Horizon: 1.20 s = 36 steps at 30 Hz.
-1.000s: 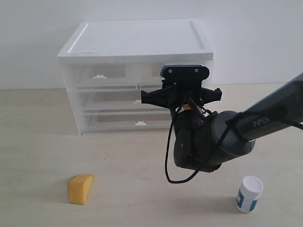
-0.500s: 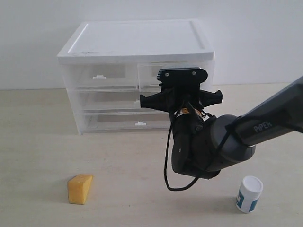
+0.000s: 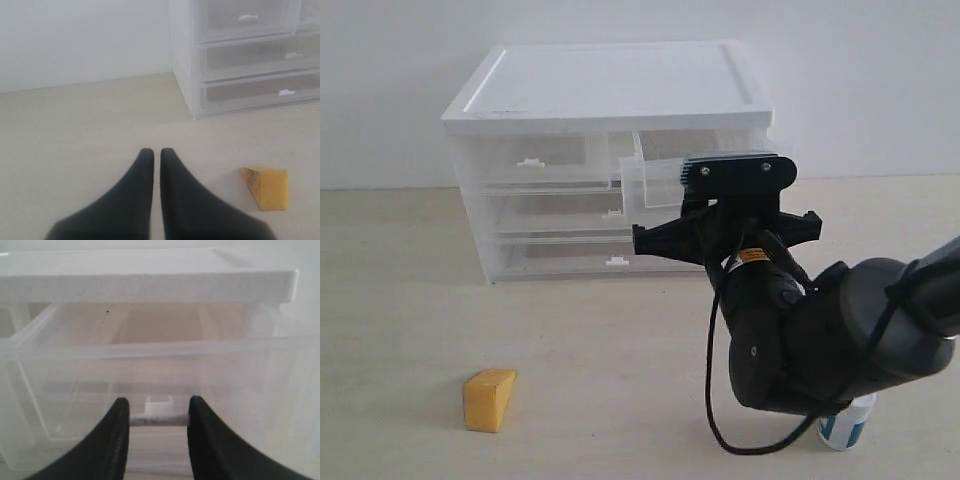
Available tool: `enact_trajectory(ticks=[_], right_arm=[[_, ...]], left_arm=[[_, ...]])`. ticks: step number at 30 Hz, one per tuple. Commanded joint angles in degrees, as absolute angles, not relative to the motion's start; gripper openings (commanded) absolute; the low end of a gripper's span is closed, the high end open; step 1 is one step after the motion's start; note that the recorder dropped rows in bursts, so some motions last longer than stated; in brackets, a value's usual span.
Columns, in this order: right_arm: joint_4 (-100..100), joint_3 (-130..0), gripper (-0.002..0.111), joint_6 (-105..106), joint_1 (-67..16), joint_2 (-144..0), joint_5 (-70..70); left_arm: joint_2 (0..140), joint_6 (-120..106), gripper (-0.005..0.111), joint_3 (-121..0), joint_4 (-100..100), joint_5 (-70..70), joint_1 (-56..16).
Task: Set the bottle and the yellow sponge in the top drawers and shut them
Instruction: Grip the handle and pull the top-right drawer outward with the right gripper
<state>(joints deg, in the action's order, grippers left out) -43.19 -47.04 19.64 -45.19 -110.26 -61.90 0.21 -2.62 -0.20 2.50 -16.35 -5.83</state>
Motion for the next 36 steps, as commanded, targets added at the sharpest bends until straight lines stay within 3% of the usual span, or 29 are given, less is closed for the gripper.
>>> enact_trajectory(ticks=[1, 17, 27, 30, 36], right_arm=[[-45.84, -42.8, 0.0, 19.25, -47.25, -107.52, -63.22], [-56.07, -35.1, 0.0, 21.71, -59.91, -104.58, -69.13], [-57.85, -33.2, 0.0, 20.98, -62.94, -104.58, -69.33], [-57.85, -33.2, 0.014, 20.98, -62.94, -104.58, -68.72], [-57.85, -33.2, 0.075, 21.13, -62.94, -104.58, -68.12]], left_arm=[[0.0, -2.58, 0.004, 0.0, 2.59, -15.92, -5.72], [0.0, -2.58, 0.004, 0.0, 2.58, -15.92, -5.72], [0.0, -2.58, 0.004, 0.0, 2.58, -15.92, -5.72], [0.0, -2.58, 0.004, 0.0, 2.58, -15.92, -5.72], [0.0, -2.58, 0.004, 0.0, 2.58, -15.92, -5.72]])
